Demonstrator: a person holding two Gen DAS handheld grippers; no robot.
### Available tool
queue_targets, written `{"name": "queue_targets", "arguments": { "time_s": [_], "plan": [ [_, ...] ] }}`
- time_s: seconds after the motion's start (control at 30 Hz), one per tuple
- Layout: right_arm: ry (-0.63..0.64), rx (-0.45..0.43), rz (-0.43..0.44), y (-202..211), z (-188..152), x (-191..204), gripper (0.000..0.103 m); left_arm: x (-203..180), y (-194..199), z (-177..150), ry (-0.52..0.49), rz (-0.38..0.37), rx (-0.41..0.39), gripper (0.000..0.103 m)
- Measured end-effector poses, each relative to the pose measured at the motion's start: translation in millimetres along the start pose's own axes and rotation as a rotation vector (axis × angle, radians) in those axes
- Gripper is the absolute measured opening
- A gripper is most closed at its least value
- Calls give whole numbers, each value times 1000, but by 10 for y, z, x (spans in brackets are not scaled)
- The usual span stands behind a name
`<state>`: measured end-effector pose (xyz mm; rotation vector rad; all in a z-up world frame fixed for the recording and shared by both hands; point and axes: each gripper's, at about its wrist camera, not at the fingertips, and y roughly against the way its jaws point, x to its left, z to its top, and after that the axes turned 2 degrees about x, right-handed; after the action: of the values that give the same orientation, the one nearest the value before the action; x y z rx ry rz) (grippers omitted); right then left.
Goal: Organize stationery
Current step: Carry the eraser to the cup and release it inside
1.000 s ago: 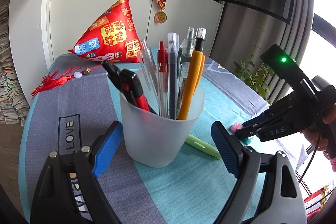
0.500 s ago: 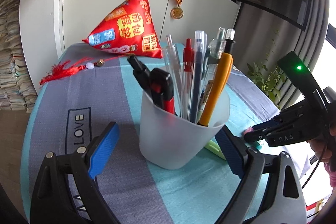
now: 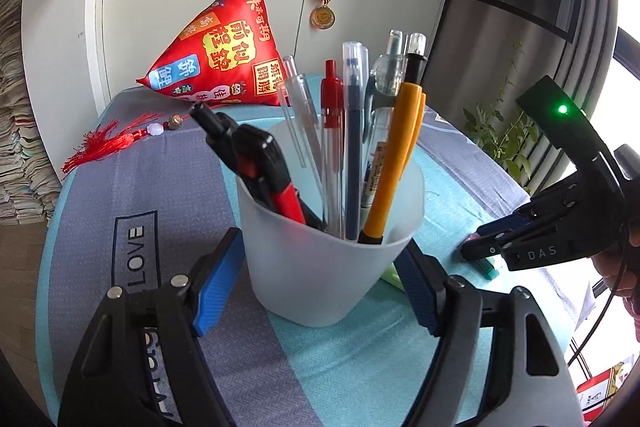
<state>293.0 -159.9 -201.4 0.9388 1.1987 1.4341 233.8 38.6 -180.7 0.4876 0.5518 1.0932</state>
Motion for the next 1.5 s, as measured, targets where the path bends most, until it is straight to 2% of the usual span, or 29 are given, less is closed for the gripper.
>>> {"name": "queue_targets", "arguments": {
  "time_s": [0.23,0.3,0.4,0.57,0.63,0.77,0.83,0.9,1.03,1.1,1.5],
  "plan": [
    [8,0,-22,27,23,74,21,-10,-8,0,2,-4,2,74],
    [-1,-25,-32,93,10,99,21,-8,-9,-1,3,-5,3,74],
    [-20,-78,4,323,-17,133,21,-6,-10,0,4,-6,3,74],
    [-9,-236,51,878,-98,270,20,-6,-10,0,4,-6,3,74],
    [-6,-316,97,1140,-111,364,20,-5,-9,-1,5,-7,3,74],
    [37,-454,192,1536,-14,623,20,5,-17,3,8,-12,5,74],
    [75,-491,212,1617,78,811,20,16,-22,6,11,-15,7,75],
    [99,-500,217,1590,175,986,20,31,-30,12,15,-18,8,75],
    [127,-450,202,1308,399,1216,20,46,-33,17,21,-25,9,75],
    [123,-438,220,1203,428,1208,20,47,-47,15,21,-27,16,76],
    [98,-441,307,1163,387,1101,21,45,-46,20,26,-33,20,76]
  ]
}}
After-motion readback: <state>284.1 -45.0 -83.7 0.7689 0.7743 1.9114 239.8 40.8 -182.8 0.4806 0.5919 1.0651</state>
